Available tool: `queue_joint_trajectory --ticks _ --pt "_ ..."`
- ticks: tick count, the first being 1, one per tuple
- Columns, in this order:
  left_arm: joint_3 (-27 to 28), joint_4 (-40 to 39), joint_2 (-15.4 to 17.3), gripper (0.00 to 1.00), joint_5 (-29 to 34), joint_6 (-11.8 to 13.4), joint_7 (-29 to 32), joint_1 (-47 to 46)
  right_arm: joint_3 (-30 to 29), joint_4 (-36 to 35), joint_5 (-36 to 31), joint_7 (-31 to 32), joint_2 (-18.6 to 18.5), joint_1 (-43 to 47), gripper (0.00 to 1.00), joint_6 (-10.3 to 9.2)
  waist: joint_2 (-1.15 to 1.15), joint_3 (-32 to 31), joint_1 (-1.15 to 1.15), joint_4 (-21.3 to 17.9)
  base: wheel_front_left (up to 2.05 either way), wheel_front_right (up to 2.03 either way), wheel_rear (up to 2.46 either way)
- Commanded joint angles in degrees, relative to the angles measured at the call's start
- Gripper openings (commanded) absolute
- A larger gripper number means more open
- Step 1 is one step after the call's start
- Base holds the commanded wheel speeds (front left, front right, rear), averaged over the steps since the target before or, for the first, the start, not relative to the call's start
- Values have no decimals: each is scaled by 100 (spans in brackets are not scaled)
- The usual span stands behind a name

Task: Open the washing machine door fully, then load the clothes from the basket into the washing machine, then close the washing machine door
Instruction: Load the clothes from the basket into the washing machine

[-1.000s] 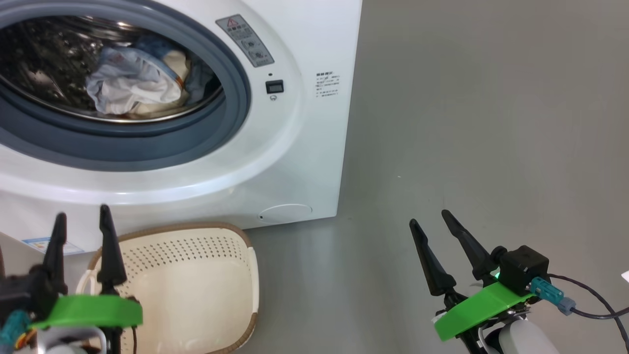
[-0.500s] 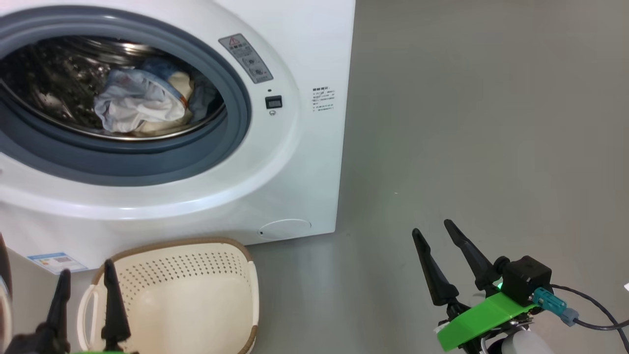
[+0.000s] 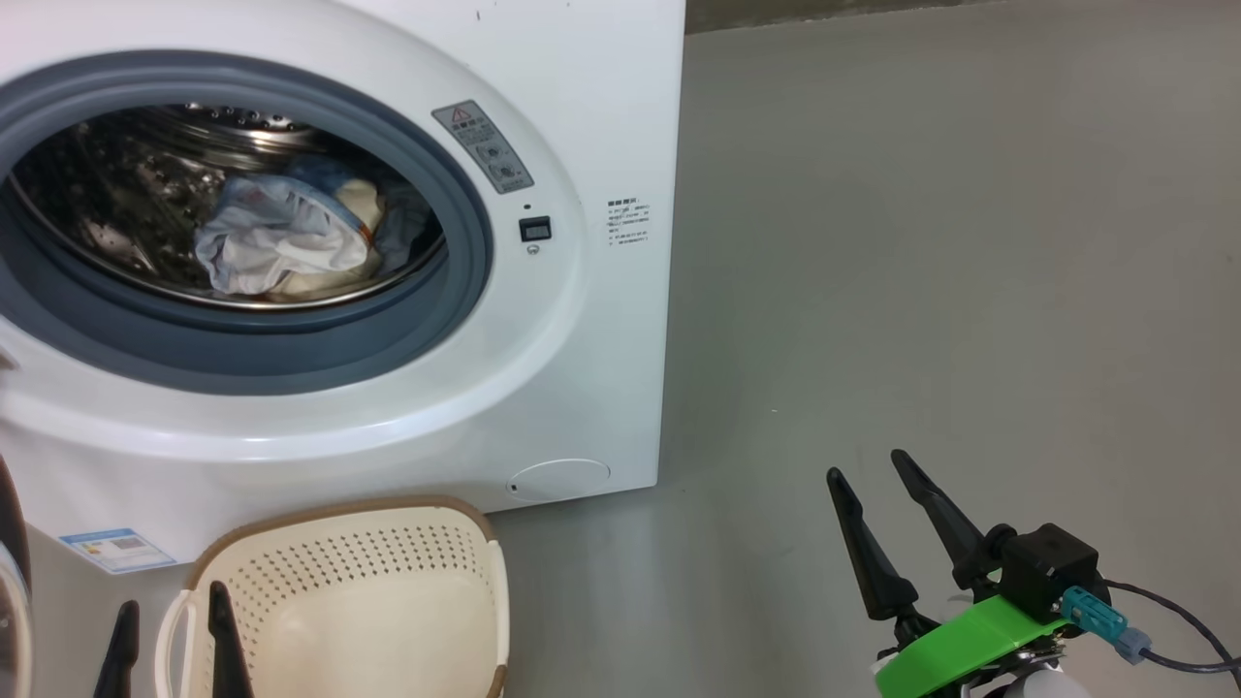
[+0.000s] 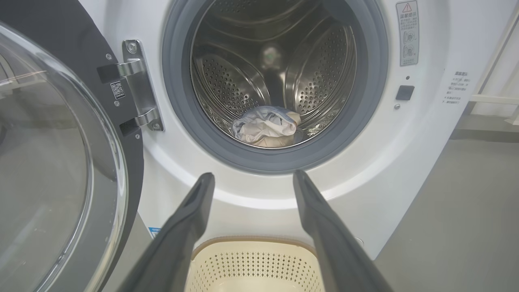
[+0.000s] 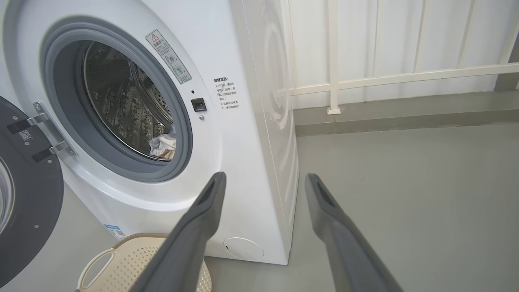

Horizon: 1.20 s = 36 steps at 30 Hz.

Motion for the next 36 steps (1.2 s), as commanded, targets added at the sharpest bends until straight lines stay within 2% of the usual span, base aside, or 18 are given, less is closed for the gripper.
queue_joint_trajectory --ticks 1,14,28,36 --pt "160 -215 53 100 49 66 -36 -54 104 -178 -90 -27 -18 -29 100 9 0 -23 0 -22 0 0 0" --pt "119 -310 53 100 1 200 -36 98 -136 -235 -175 -27 55 81 100 9 0 -72 0 -69 0 0 0" --pt "125 -339 52 100 -70 171 -36 108 -215 -186 -195 -27 94 126 100 9 0 -109 0 -56 0 0 0" --pt "147 -324 52 100 181 178 -36 98 -203 -151 -196 -27 105 123 100 9 0 -102 0 -62 0 0 0"
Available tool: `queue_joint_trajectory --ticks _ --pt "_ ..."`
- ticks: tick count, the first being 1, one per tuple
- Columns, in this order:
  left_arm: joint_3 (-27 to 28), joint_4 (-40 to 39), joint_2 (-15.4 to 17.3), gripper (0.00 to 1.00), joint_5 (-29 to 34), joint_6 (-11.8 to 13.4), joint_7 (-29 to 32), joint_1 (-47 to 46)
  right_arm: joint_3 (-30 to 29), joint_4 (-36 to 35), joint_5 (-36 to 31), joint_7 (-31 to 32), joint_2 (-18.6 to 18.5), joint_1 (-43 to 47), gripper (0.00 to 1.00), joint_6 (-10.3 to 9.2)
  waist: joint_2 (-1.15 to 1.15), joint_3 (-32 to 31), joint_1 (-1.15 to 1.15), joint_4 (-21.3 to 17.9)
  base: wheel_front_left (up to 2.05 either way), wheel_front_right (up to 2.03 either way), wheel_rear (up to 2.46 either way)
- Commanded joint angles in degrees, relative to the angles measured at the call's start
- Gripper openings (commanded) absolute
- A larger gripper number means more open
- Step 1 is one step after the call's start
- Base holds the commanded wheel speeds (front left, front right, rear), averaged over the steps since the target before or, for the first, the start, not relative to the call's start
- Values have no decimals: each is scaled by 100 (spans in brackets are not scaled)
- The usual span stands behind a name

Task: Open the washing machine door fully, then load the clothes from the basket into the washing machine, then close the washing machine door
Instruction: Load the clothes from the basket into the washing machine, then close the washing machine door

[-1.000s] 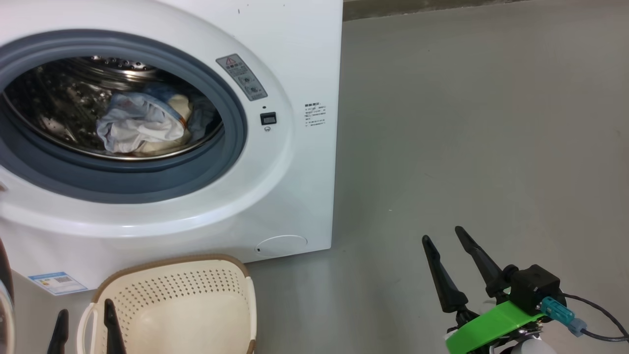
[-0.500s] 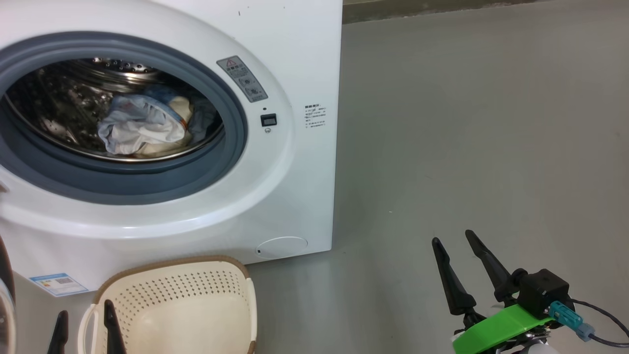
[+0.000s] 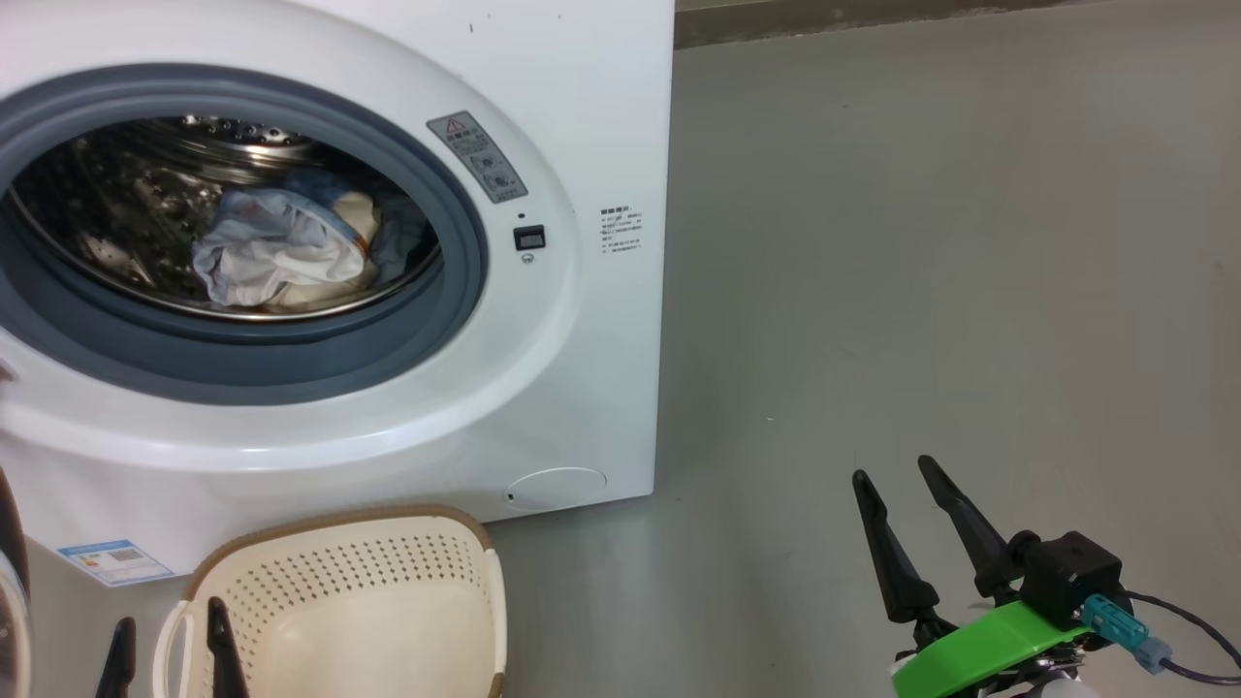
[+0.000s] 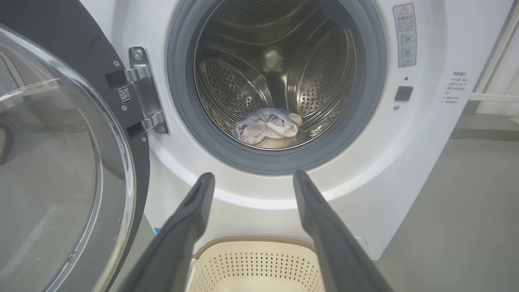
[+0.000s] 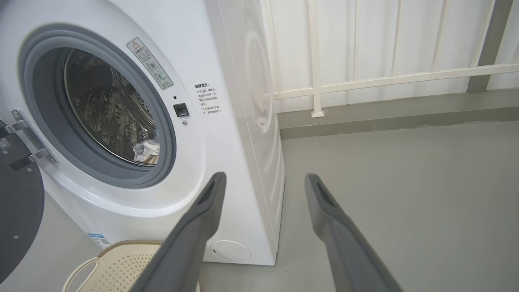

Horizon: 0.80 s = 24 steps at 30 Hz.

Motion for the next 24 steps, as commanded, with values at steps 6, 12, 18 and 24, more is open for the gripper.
queue_joint_trajectory --ticks 6,12,18,24 --pt "217 -57 51 100 120 -155 -36 -130 139 -94 -56 -27 27 -14 100 9 0 -32 0 -1 0 0 0" --pt "259 -19 51 100 106 -197 -36 -139 143 -81 -51 -27 46 -13 100 9 0 -58 0 1 0 0 0" --pt "256 2 51 100 100 -222 -36 -192 120 -90 -50 -27 54 -40 100 9 0 -11 0 24 0 0 0" --pt "260 31 51 100 109 -212 -36 -223 125 -81 -39 -27 52 -63 100 9 0 12 0 42 -3 3 0"
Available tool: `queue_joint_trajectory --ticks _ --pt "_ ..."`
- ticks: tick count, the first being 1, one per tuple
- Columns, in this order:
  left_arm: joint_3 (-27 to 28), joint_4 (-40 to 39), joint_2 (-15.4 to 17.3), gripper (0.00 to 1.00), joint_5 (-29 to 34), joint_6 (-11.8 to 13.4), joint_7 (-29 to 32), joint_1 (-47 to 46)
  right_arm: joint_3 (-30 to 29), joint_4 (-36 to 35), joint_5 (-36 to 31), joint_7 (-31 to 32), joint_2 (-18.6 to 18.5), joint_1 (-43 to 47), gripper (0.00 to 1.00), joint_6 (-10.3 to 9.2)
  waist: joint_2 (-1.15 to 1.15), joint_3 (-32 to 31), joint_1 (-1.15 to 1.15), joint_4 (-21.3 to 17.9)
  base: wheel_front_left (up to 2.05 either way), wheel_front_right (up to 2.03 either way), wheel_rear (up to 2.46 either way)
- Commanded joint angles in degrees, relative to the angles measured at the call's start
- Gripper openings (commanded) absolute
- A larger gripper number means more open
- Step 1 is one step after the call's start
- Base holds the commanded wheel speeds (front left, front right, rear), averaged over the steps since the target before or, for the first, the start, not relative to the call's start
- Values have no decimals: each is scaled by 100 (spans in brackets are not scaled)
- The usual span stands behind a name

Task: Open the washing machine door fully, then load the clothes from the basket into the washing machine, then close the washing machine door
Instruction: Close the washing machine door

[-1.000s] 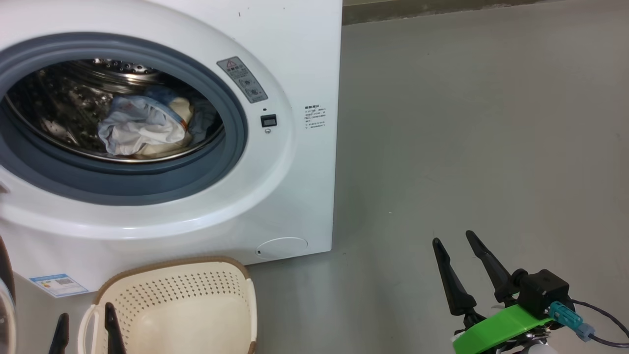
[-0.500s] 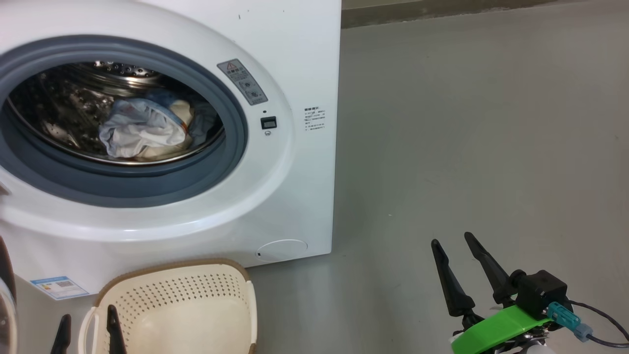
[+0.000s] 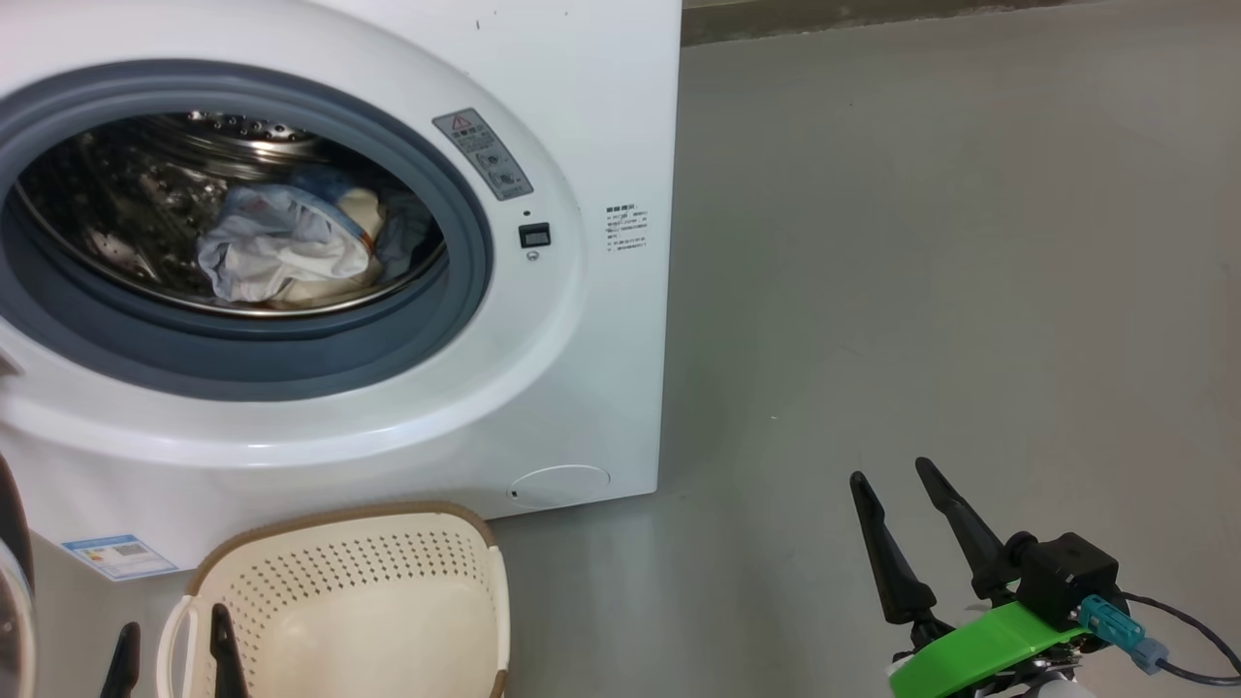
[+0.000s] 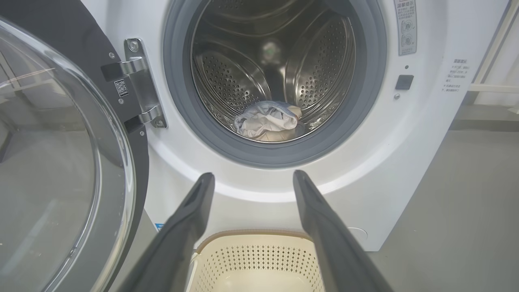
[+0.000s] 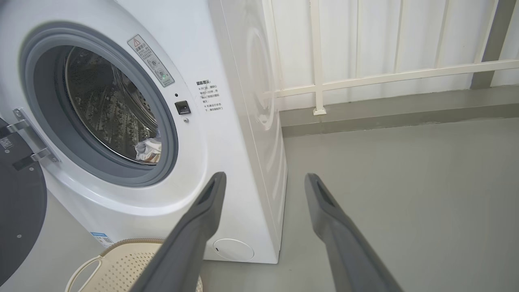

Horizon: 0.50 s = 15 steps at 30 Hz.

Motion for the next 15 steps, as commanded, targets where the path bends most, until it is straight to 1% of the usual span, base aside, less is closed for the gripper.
queue_joint_trajectory --ticks 1,5,8,11,15 --pt "202 -101 51 100 32 3 -36 -217 130 -115 -35 -27 11 -66 100 9 0 2 0 2 -30 30 0" --pt "205 -73 51 100 44 39 -36 -250 127 -104 -22 -27 7 -66 100 9 0 8 0 13 -64 64 0" --pt "203 -62 51 100 39 37 -36 -271 129 -99 -16 -27 8 -73 100 9 0 14 0 12 -113 113 0" --pt "201 -53 51 100 27 32 -36 -289 127 -97 -15 -27 8 -79 100 9 0 23 0 13 -153 153 0" --pt "191 -32 51 100 30 27 -36 -319 117 -89 -13 -27 7 -83 100 9 0 28 0 20 -199 199 0"
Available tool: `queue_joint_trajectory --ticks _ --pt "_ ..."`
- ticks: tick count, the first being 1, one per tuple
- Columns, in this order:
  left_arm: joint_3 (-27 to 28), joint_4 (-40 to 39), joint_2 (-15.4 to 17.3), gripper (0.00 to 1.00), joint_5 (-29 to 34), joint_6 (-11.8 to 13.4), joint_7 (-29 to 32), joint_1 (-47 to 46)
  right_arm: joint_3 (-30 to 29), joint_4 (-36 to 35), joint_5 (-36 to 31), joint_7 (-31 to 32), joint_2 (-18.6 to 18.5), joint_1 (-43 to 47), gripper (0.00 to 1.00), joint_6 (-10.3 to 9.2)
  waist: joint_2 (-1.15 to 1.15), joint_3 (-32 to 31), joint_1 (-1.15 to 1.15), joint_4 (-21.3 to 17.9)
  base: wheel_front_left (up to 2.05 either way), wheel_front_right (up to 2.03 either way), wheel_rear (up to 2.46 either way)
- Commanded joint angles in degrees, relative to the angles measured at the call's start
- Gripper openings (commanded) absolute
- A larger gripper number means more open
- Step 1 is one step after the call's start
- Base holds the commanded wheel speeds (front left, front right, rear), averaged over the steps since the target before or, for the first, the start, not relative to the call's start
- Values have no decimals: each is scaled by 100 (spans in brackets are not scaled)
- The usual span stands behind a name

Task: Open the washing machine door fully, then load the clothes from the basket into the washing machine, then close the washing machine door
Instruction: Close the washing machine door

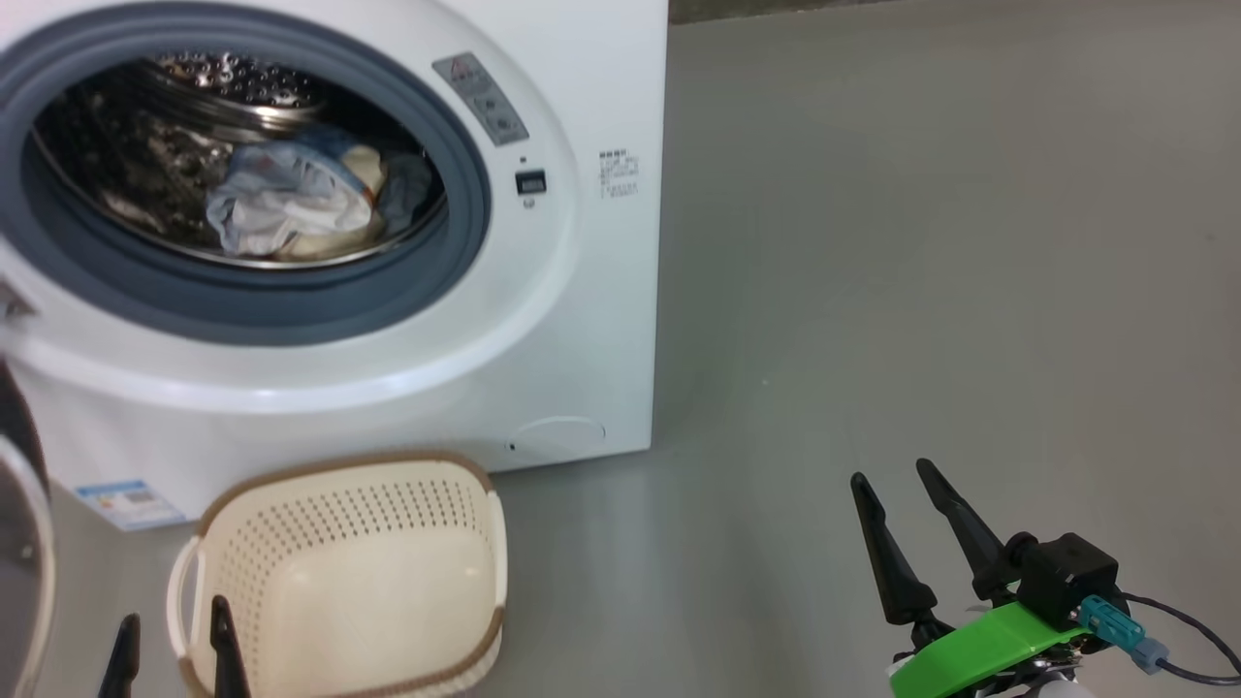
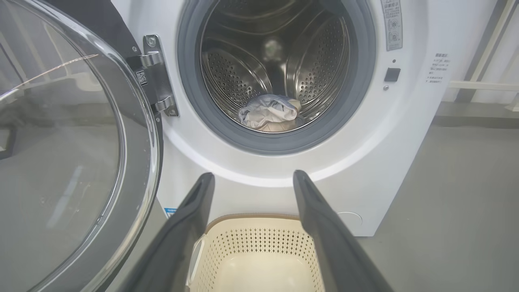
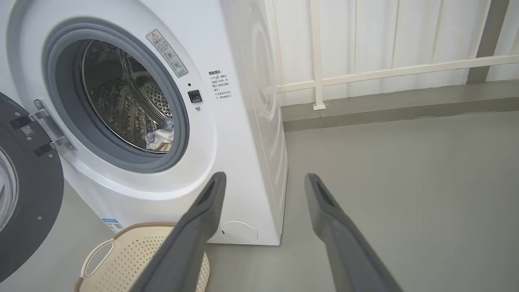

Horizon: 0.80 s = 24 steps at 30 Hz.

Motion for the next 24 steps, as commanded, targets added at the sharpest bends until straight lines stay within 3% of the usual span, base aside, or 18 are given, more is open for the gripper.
queue_joint_trajectory --ticks 1,12,24 --pt "186 -101 51 100 27 18 -36 -234 122 -118 -14 -27 6 -80 100 9 0 -1 0 2 -213 213 0" --pt "201 -120 51 100 52 68 -36 -304 108 -118 -3 -27 -10 -91 100 9 0 21 0 31 -156 156 0" --pt "166 -200 51 100 2 12 -36 -236 115 -102 -22 -27 -16 -54 100 9 0 -73 0 48 -21 21 0"
